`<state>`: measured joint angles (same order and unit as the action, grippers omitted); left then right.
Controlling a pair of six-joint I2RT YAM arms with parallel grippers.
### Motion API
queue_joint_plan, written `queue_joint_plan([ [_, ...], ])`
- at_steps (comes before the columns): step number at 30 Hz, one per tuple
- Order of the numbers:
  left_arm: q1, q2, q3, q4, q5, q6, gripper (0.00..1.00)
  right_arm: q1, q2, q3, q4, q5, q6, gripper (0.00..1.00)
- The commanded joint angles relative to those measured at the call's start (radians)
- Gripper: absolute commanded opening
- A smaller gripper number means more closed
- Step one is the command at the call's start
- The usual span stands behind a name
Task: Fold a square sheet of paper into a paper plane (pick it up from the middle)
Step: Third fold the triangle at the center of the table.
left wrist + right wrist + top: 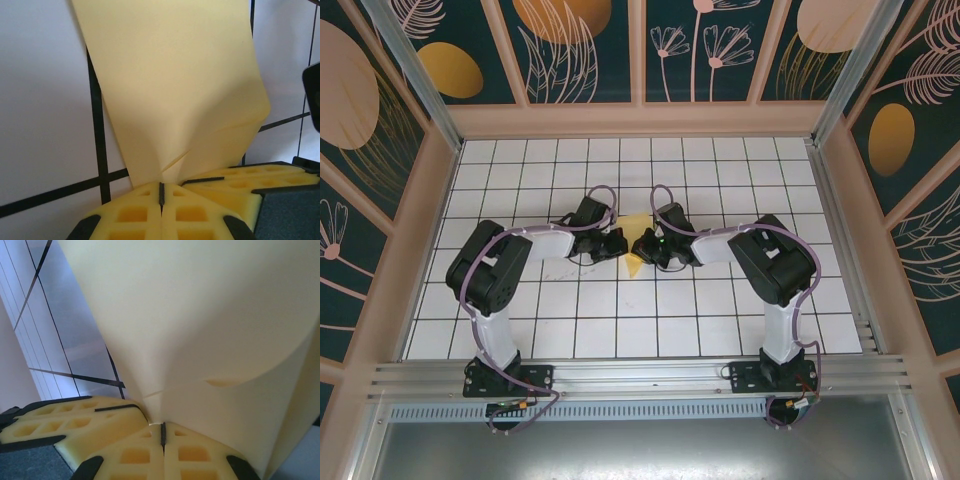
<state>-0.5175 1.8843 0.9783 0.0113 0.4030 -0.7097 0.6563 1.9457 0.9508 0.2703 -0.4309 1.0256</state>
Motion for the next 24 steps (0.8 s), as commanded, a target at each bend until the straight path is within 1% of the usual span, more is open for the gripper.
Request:
queue_joint_plan([
  [1,-0.006,0.031,0.025,-0.042,-0.046,0.031,0.00,-0.003,-0.037,-0.031,-0.027,0.006,-0.044,0.00],
  [7,-0.006,0.045,0.022,-0.072,-0.073,0.050,0.00,-0.040,-0.080,-0.017,-0.045,-0.001,-0.121,0.00],
  [13,-0.006,0.046,0.024,-0.083,-0.083,0.058,0.00,-0.073,-0.055,0.008,-0.076,-0.026,-0.178,0.00],
  [18,-0.006,0.048,0.025,-0.085,-0.085,0.058,0.00,-0.085,-0.031,0.006,-0.090,-0.025,-0.187,0.00],
  [24,-0.006,0.046,0.028,-0.089,-0.090,0.065,0.00,-0.104,-0.019,-0.028,-0.091,0.014,-0.162,0.00],
])
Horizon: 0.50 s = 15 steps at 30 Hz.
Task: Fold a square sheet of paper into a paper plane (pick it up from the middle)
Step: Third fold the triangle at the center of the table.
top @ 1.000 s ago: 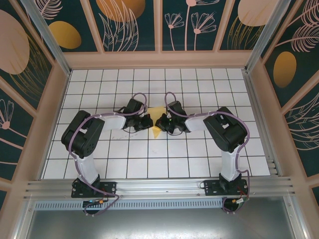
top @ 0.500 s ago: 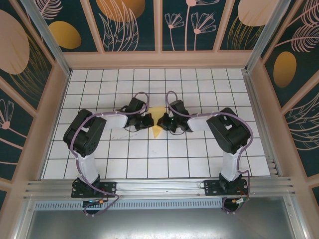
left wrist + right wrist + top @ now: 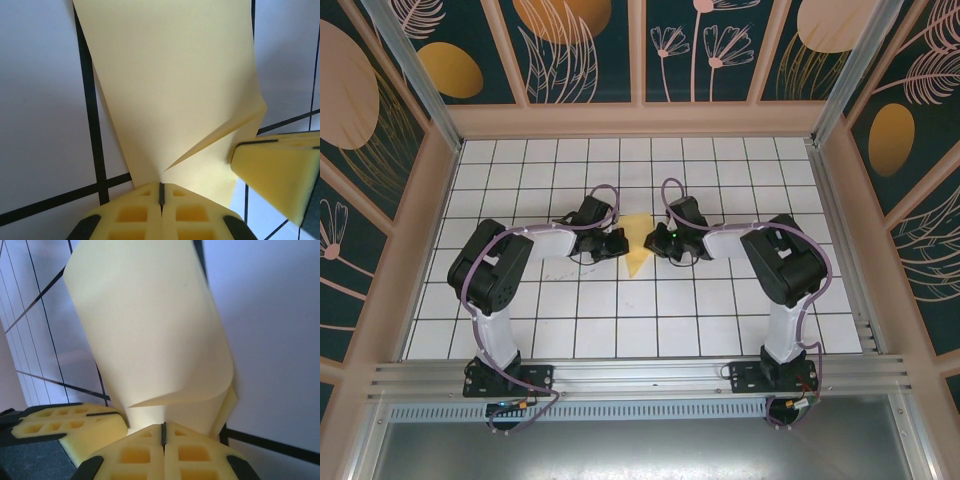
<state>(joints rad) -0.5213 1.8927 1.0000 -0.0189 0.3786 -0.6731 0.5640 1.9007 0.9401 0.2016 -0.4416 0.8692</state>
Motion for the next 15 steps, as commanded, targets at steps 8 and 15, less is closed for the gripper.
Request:
queue_joint_plan([
  [8,-0.003,-0.004,0.041,-0.043,-0.036,0.044,0.00,-0.011,0.045,-0.030,-0.057,0.062,0.038,0.00],
  [15,-0.010,-0.093,0.018,-0.001,-0.002,0.013,0.10,-0.006,0.055,-0.035,-0.075,0.085,0.072,0.00],
])
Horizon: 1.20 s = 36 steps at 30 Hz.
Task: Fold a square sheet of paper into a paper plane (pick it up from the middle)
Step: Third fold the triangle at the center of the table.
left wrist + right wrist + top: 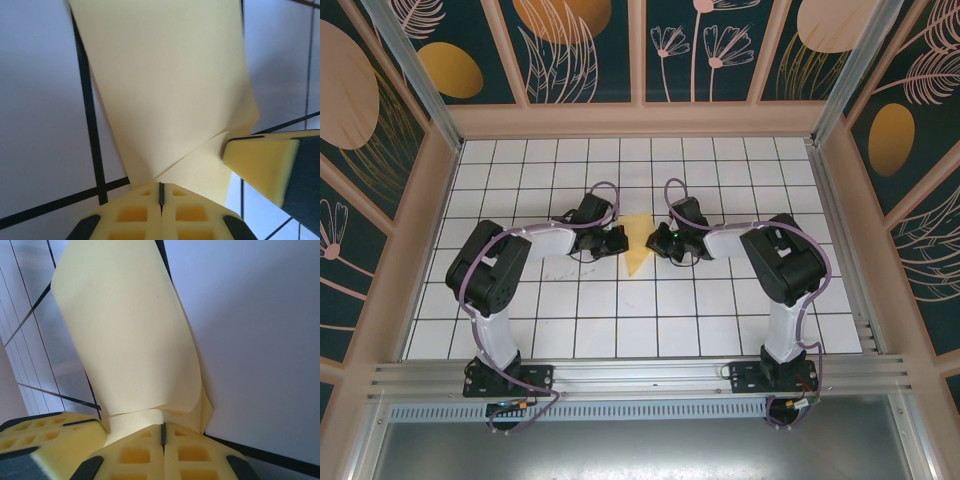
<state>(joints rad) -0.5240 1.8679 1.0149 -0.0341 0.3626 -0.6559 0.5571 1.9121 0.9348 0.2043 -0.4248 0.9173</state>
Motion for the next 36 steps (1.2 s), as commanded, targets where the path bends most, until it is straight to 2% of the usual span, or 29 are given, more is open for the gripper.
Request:
queue_joint_plan([
  [1,-0.011,-0.085,-0.006,0.026,0.018,-0.016,0.13,0.004,0.045,-0.028,-0.079,0.070,0.027,0.00],
  [6,-0.038,-0.140,-0.067,0.076,0.039,-0.082,0.18,0.007,0.058,-0.027,-0.086,0.075,0.035,0.00],
  [15,-0.138,-0.081,-0.070,0.056,-0.011,-0.135,0.13,0.009,0.069,-0.033,-0.091,0.076,0.046,0.00],
  [36,-0.143,-0.031,-0.166,0.103,0.043,-0.185,0.11,0.007,0.070,-0.042,-0.095,0.075,0.043,0.00],
])
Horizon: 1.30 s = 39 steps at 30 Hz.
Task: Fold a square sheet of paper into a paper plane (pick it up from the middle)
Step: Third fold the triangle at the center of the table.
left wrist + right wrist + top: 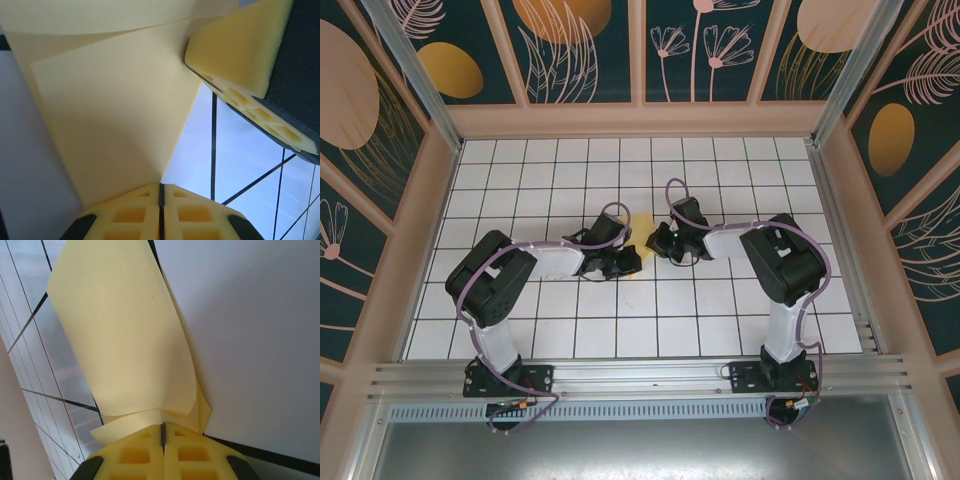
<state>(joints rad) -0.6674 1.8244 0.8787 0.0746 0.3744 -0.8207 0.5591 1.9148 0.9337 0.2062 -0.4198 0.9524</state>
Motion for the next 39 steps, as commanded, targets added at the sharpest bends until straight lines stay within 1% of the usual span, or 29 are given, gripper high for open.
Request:
queue_joint_plan([
  [1,0.001,0.012,-0.036,-0.004,0.033,-0.020,0.11,0.005,0.067,-0.042,-0.097,0.070,0.008,0.00],
  [7,0.000,-0.009,-0.086,-0.007,0.035,-0.026,0.10,0.005,0.068,-0.044,-0.100,0.073,0.007,0.00],
  [11,-0.001,-0.049,-0.157,0.001,0.055,-0.024,0.09,0.005,0.068,-0.047,-0.099,0.074,0.008,0.00],
  [13,-0.001,-0.071,-0.194,-0.006,0.067,-0.013,0.09,0.005,0.068,-0.048,-0.098,0.075,0.007,0.00],
  [16,-0.001,-0.105,-0.226,-0.051,0.047,0.027,0.07,0.005,0.071,-0.050,-0.099,0.075,0.008,0.00],
  [20,-0.001,-0.173,-0.202,-0.083,0.020,0.071,0.05,0.009,0.065,-0.059,-0.096,0.072,0.010,0.00],
  [25,0.000,-0.240,-0.158,0.009,0.019,0.065,0.05,0.015,0.030,-0.092,-0.073,0.073,0.032,0.00],
  [28,-0.001,-0.220,-0.135,0.057,0.035,0.050,0.05,0.023,0.007,-0.102,-0.070,0.078,0.046,0.00],
  [33,-0.001,-0.130,-0.081,0.065,0.021,0.022,0.04,0.027,-0.013,-0.095,-0.064,0.081,0.057,0.00],
  [39,-0.001,-0.055,-0.058,0.000,-0.052,0.029,0.02,0.025,-0.033,-0.087,-0.041,0.072,0.033,0.00],
])
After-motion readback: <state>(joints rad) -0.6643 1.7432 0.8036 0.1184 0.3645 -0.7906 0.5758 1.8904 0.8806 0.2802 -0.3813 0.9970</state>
